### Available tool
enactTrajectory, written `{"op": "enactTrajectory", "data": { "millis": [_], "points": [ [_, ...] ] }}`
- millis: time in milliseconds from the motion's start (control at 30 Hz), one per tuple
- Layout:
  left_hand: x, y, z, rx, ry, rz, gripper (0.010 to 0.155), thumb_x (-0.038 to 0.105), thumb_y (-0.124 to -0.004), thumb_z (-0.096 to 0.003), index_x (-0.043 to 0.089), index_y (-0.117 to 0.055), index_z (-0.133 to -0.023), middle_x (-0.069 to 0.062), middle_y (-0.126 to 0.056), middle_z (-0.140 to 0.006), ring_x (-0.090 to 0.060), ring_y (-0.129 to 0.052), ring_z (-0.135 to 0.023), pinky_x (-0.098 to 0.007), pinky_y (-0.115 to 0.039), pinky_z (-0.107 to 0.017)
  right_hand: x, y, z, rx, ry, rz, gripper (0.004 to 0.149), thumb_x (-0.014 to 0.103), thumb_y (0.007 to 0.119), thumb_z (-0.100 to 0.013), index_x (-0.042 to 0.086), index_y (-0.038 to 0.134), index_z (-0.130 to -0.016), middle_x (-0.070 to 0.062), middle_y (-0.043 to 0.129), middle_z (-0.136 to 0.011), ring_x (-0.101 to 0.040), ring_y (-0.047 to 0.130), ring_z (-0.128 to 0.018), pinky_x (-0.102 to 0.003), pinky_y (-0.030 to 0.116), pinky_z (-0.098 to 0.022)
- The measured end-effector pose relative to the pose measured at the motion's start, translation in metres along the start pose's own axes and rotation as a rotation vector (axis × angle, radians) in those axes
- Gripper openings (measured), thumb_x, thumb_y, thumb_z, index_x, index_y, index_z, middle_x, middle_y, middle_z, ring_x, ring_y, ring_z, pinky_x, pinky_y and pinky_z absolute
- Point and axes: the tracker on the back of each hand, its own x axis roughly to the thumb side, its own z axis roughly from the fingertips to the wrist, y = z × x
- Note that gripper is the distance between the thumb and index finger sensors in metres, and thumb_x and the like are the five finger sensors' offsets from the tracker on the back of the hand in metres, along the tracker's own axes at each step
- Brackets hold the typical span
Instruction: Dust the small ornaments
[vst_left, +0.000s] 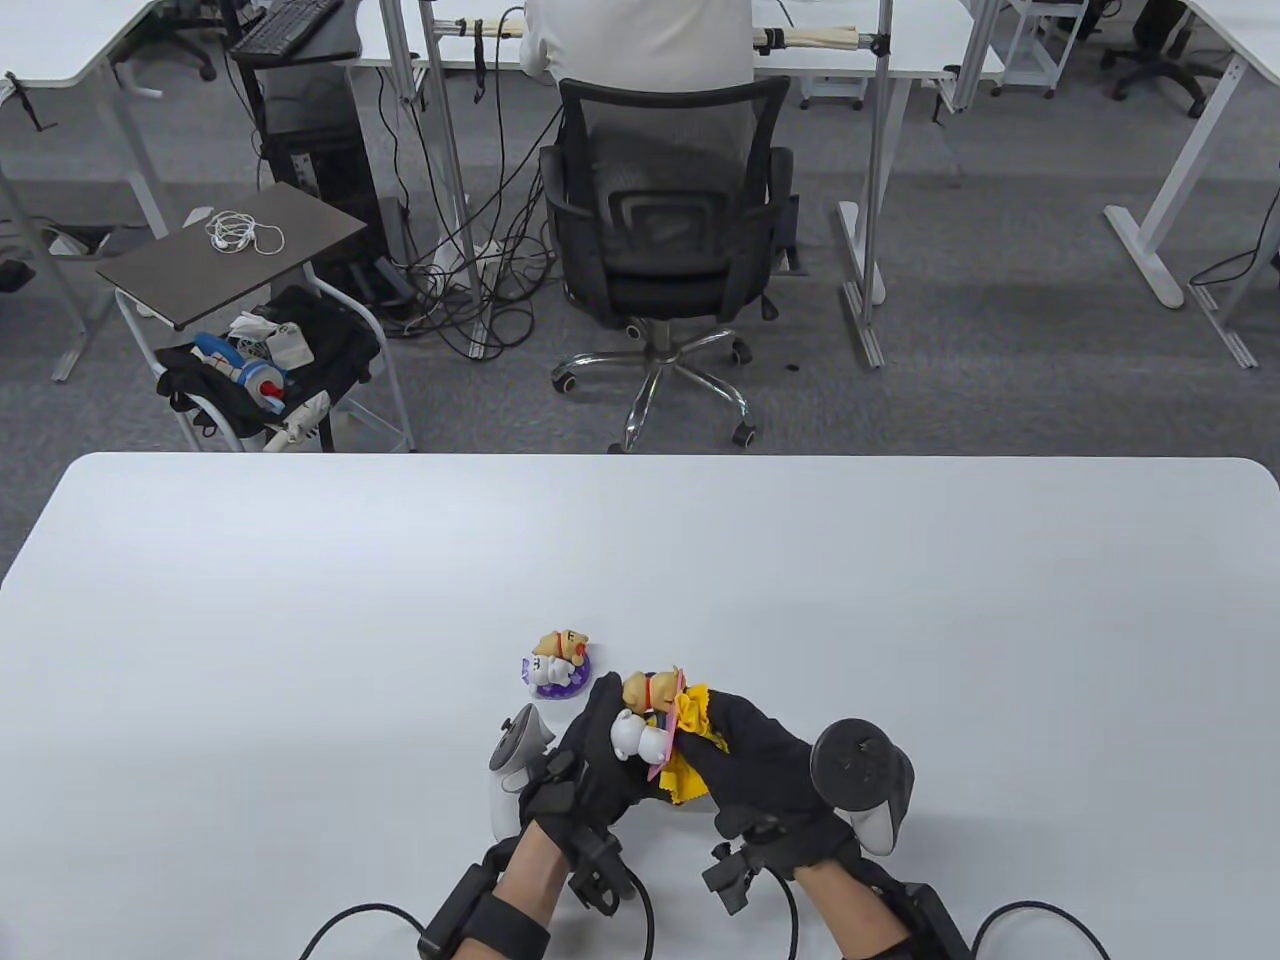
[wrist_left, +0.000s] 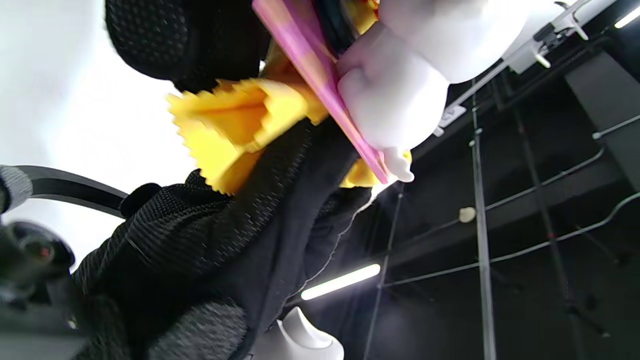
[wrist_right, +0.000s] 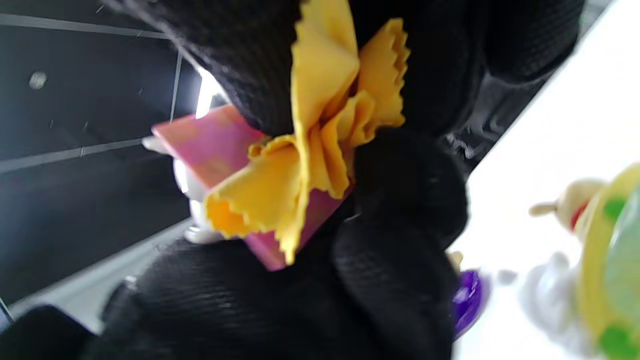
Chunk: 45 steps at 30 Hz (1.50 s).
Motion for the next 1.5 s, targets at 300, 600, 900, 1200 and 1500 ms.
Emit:
{"op": "enactTrajectory", "data": {
  "millis": [300, 600, 900, 1200, 1500],
  "points": [
    [-0.009, 0.004, -0.004, -0.033, 0.016, 0.100, 0.070, 0.064, -0.054, -0.0595, 0.027, -0.026, -0.111, -0.016, -0.062, -0.107, -0.035, -0.089, -0.079, -0.042, -0.083, -0.052, 0.018, -0.019, 0.007, -0.188, -0.139, 0.076, 0.053, 0.032, 0.091, -0.046, 0.015, 0.078, -0.094, -0.012, 0.093, -0.071, -0.024, 0.099, -0.039, -0.053, 0.081, -0.048],
    [-0.007, 0.016, 0.002, 0.087, 0.113, -0.039, 0.076, 0.071, -0.052, -0.0571, 0.021, -0.034, -0.111, -0.020, -0.071, -0.099, -0.029, -0.091, -0.058, -0.035, -0.082, -0.037, 0.014, -0.030, 0.006, -0.227, -0.088, -0.045, 0.057, 0.033, 0.085, -0.049, 0.020, 0.069, -0.101, -0.011, 0.089, -0.075, -0.023, 0.096, -0.043, -0.054, 0.079, -0.051],
    [-0.003, 0.003, 0.005, 0.127, 0.256, -0.317, 0.084, 0.085, -0.049, -0.0478, 0.028, -0.058, -0.109, -0.019, -0.079, -0.087, -0.022, -0.101, -0.041, -0.029, -0.088, -0.021, 0.015, 0.002, 0.001, 0.125, -0.069, 0.175, 0.051, 0.039, 0.086, -0.048, 0.032, 0.079, -0.098, -0.008, 0.057, -0.111, -0.043, 0.055, -0.103, -0.067, 0.051, -0.070],
    [0.017, 0.001, 0.009, 0.172, 0.116, -0.395, 0.072, 0.079, -0.049, -0.0522, 0.033, -0.065, -0.105, -0.018, -0.073, -0.089, -0.024, -0.095, -0.042, -0.029, -0.084, -0.024, 0.013, -0.014, -0.002, -0.027, -0.084, 0.341, 0.047, 0.033, 0.091, -0.045, 0.021, 0.087, -0.091, -0.010, 0.088, -0.081, -0.035, 0.082, -0.078, -0.065, 0.059, -0.066],
    [0.015, -0.013, 0.007, 0.154, 0.126, -0.447, 0.072, 0.075, -0.045, -0.0527, 0.031, -0.059, -0.108, -0.021, -0.066, -0.092, -0.027, -0.091, -0.048, -0.032, -0.082, -0.028, 0.030, 0.002, 0.008, -0.037, -0.211, 0.392, 0.046, 0.037, 0.091, -0.044, 0.026, 0.087, -0.089, -0.008, 0.089, -0.077, -0.032, 0.085, -0.073, -0.064, 0.062, -0.066]
  ]
}}
